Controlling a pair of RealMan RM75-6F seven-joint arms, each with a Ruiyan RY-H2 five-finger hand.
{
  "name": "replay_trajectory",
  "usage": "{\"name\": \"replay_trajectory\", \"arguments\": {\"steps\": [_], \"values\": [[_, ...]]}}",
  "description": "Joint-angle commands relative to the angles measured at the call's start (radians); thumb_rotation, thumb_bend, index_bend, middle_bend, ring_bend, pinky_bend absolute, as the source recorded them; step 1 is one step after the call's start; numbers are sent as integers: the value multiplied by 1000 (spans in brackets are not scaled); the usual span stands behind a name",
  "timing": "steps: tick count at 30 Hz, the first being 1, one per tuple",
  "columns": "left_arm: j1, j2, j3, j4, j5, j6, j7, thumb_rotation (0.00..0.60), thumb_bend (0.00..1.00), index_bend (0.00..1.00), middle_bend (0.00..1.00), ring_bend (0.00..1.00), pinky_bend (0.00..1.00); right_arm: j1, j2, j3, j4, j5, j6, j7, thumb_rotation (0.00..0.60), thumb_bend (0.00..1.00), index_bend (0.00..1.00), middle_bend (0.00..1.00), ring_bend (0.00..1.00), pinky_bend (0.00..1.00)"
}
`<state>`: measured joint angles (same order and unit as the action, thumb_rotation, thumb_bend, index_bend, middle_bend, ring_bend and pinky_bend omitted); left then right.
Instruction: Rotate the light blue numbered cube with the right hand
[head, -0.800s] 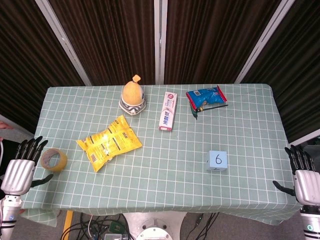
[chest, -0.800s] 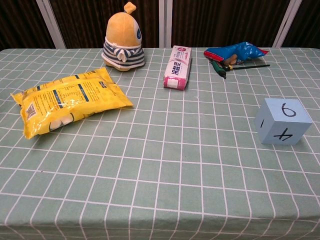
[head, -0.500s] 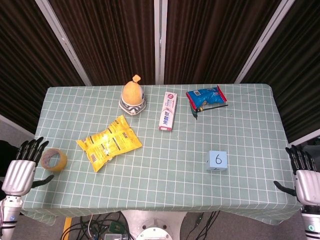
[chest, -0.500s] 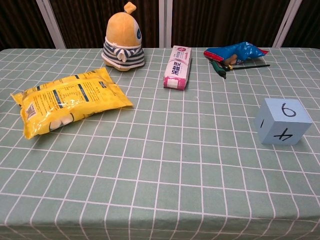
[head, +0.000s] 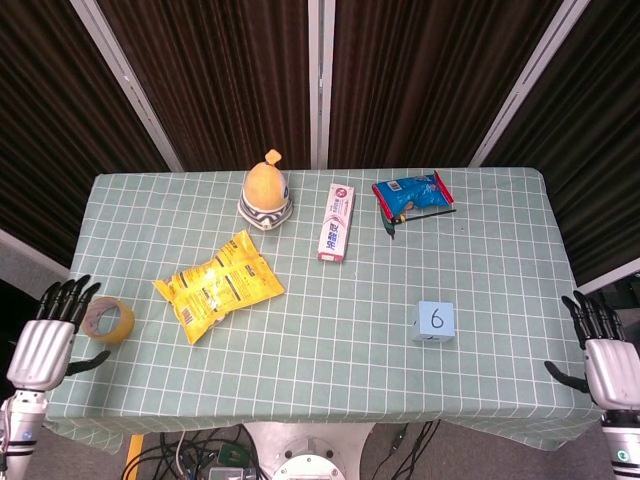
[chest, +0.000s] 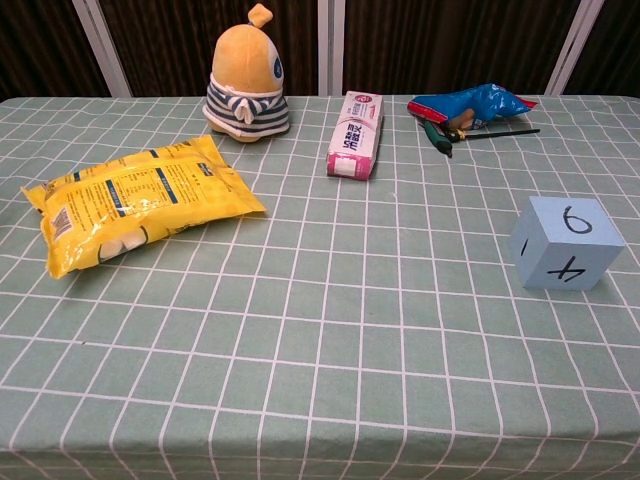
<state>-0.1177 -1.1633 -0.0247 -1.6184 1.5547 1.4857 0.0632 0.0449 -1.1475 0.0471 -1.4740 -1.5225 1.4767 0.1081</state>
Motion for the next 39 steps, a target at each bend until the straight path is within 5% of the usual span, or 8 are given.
{"name": "replay_trajectory", "arguments": {"steps": [1, 2, 4, 7, 9, 16, 24, 39], "values": [[0, -8, 2, 5, 0, -2, -2, 600, 0, 71, 0, 0, 33, 12, 32, -18, -28, 4, -44, -36, 600, 774, 0, 29, 0, 16], [-1, -9, 2, 6, 0, -3, -2, 600, 0, 71, 0, 0, 33, 14, 36, -19, -32, 5, -50, -42, 600, 898, 0, 71, 11, 52], [-3, -12, 2, 9, 0, -7, -1, 600, 0, 71, 0, 0, 33, 20, 44, -26, -46, 2, -66, -65, 600, 994, 0, 150, 58, 153], [-6, -13, 2, 11, 0, -10, 0, 600, 0, 71, 0, 0, 33, 31, 47, -30, -50, -7, -78, -116, 600, 1000, 0, 321, 288, 392], [-7, -12, 2, 11, 0, -13, 1, 600, 0, 71, 0, 0, 33, 40, 51, -35, -60, -14, -90, -140, 600, 1000, 0, 548, 516, 567], [-8, -16, 6, 15, -4, -20, 3, 600, 0, 71, 0, 0, 33, 73, 62, -51, -86, -15, -160, -224, 600, 1000, 0, 856, 756, 686], [-10, -21, 7, 23, -7, -24, -2, 600, 0, 71, 0, 0, 33, 162, 134, -81, -210, 1, -352, -262, 600, 1000, 0, 896, 783, 692], [-8, -20, 8, 47, -19, -30, -28, 600, 0, 71, 0, 0, 33, 321, 148, -54, -287, 151, -616, -283, 600, 1000, 0, 903, 784, 692]]}}
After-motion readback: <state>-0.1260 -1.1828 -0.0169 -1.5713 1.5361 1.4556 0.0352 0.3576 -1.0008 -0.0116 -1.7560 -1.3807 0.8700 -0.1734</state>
